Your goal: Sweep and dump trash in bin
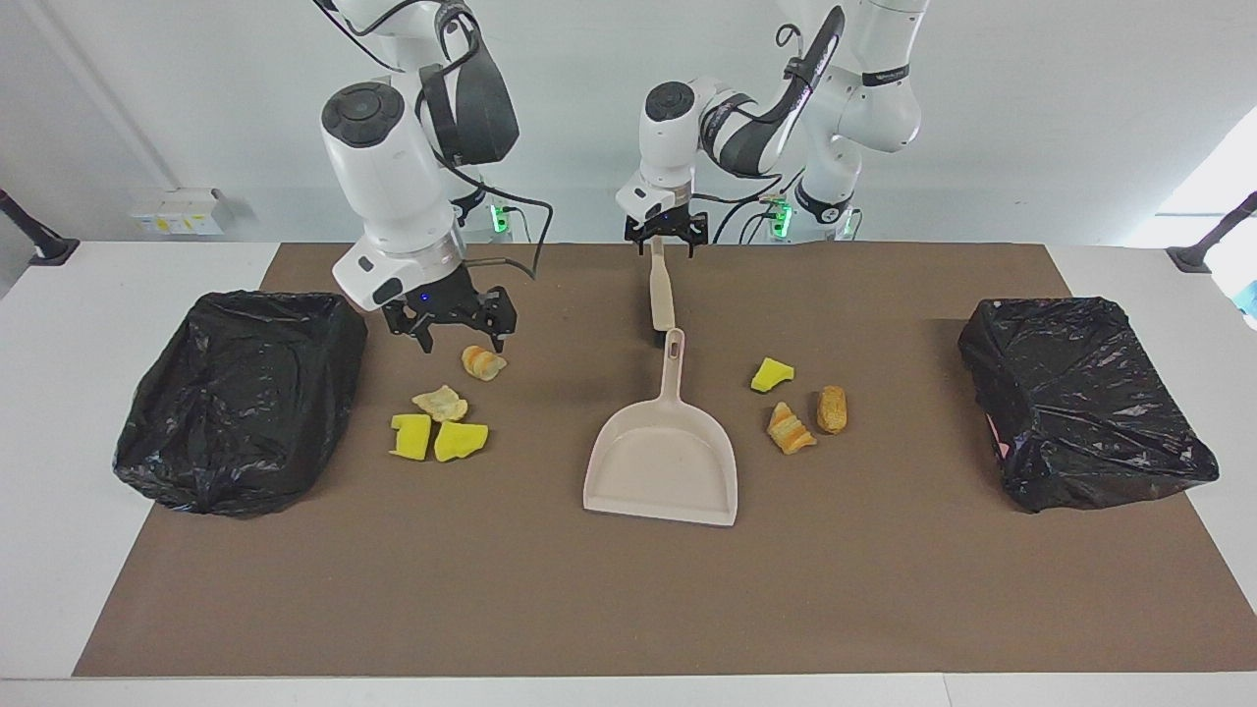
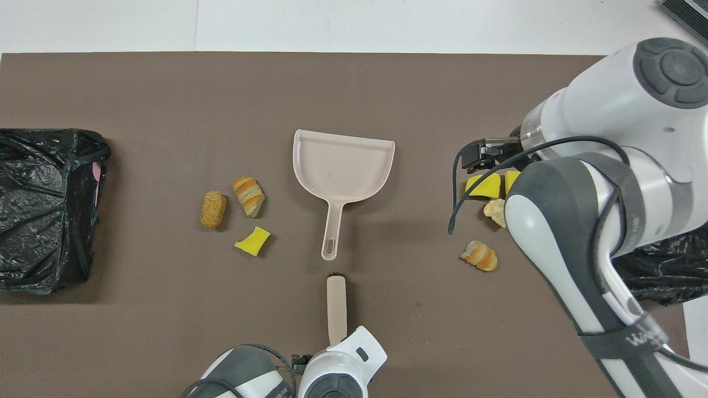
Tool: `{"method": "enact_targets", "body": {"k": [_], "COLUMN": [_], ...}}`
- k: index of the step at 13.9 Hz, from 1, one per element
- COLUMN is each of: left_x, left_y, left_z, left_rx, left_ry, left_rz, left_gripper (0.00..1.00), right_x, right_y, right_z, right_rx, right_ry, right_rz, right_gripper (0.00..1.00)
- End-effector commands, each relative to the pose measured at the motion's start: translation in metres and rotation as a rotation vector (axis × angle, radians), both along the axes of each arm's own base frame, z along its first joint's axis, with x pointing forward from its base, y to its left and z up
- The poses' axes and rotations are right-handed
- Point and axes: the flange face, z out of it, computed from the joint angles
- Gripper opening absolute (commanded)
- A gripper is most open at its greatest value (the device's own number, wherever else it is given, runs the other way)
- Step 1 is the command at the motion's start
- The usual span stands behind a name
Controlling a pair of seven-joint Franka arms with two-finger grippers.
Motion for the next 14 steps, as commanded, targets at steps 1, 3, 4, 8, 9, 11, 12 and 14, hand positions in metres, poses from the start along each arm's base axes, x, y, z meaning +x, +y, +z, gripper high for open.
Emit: {"method": "enact_targets", "body": {"k": [1, 3, 4, 8, 9, 11, 12, 14], "left_x": [-0.016, -0.019, -0.022, -0.01, 0.002, 0.008, 0.013, 0.029], "left_y": [-0.004, -0.009, -0.012, -0.008, 0.0, 0.007, 0.009, 0.022], "left_z": [-0.003, -0.008, -0.015, -0.014, -0.013, -0.01, -0.008, 0.003], "left_rx": [-0.013, -0.02, -0.009, -0.007, 0.001, 0.03, 0.026, 0.038], "left_ry": [0.001, -0.002, 0.007, 0.017, 0.022, 0.046, 0.045, 0.065], "left_rz": [0.027, 0.029, 0.026, 0.006, 0.037, 0.05, 0.054, 0.035], "left_gripper": [1.0, 1.0, 0.92, 0.11, 0.0, 0.0, 0.0, 0.0], "right_x": [0.004, 0.003, 0.003, -0.003, -0.005, -0.009, -0.01, -0.012], "right_y": [0.008, 0.008, 0.007, 0.006, 0.008, 0.013, 0.019, 0.026], "right_z": [-0.006, -0.008, -0.009, -0.012, -0.013, -0.013, -0.013, -0.014], "right_rx": [0.021, 0.02, 0.017, 0.009, 0.008, 0.006, 0.006, 0.007], "right_ry": [-0.011, -0.007, -0.003, 0.02, 0.024, 0.035, 0.034, 0.033], "right_rz": [-0.019, -0.021, -0.02, -0.008, -0.005, 0.004, 0.009, 0.013], "right_gripper": [1.0, 1.0, 1.0, 1.0, 1.0, 1.0, 1.0, 1.0]}}
